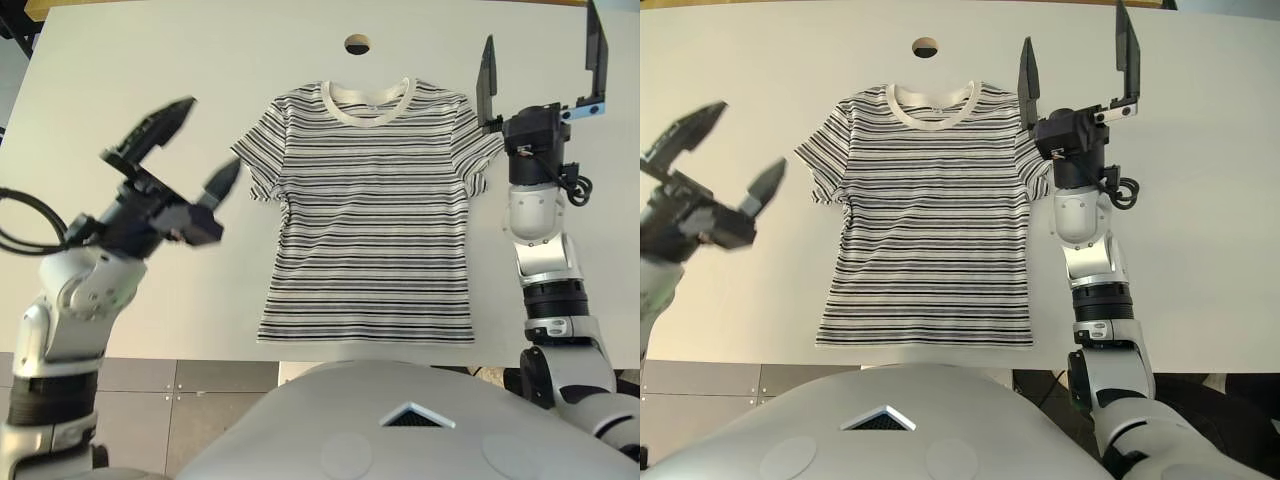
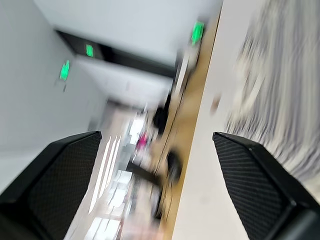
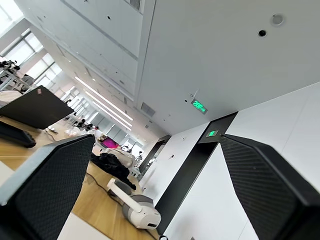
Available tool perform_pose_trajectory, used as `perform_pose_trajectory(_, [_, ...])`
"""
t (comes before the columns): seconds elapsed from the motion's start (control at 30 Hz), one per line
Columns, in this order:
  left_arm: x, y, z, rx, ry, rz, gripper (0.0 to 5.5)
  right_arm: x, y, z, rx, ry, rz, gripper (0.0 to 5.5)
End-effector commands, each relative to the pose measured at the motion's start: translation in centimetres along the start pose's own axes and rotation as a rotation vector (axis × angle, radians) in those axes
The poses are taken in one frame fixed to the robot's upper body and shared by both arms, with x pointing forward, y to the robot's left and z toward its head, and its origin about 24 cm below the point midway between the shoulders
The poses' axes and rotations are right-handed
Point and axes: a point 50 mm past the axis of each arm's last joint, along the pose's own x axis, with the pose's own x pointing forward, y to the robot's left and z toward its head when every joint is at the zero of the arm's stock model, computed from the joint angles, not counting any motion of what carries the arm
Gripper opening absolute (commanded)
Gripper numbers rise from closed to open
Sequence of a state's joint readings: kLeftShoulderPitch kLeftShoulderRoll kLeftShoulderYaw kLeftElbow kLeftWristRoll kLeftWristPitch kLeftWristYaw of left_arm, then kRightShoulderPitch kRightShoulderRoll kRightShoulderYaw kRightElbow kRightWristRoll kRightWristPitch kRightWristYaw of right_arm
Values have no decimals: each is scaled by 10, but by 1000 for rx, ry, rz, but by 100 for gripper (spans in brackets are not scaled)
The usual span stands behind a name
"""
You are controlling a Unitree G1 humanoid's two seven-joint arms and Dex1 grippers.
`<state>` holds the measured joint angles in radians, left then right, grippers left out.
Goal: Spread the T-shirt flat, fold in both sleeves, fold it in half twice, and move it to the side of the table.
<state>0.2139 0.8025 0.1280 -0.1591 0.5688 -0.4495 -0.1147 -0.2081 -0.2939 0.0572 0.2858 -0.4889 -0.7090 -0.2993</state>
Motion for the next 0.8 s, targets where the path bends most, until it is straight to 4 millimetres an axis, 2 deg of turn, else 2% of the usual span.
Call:
perform_pose_trajectory(0.03, [31,-35,-40,172,162,-110,415,-3,3,0,-29,-12,28,457])
perform_pose_trajectory(0.13, [60,-56,-40,192,109,-179,415,-6,4,-3,-66,8,56,457])
perform_pose_trajectory(0.27, [95,-64,-41,269,67,-242,415,-8,4,-3,-73,22,79,457])
perform_pose_trajectory(0.33, [107,-66,-47,322,80,-287,415,-9,3,-2,-66,27,80,457])
perform_pose_trajectory(0.5, [104,-61,-70,426,151,-353,415,-17,-2,-7,-65,60,76,457])
perform_pose_trajectory(0.67, [96,-58,-75,405,154,-314,415,-19,2,-9,-63,71,87,457])
perform_pose_trajectory(0.8, [87,-64,-83,430,172,-374,415,-18,3,-9,-64,68,92,457])
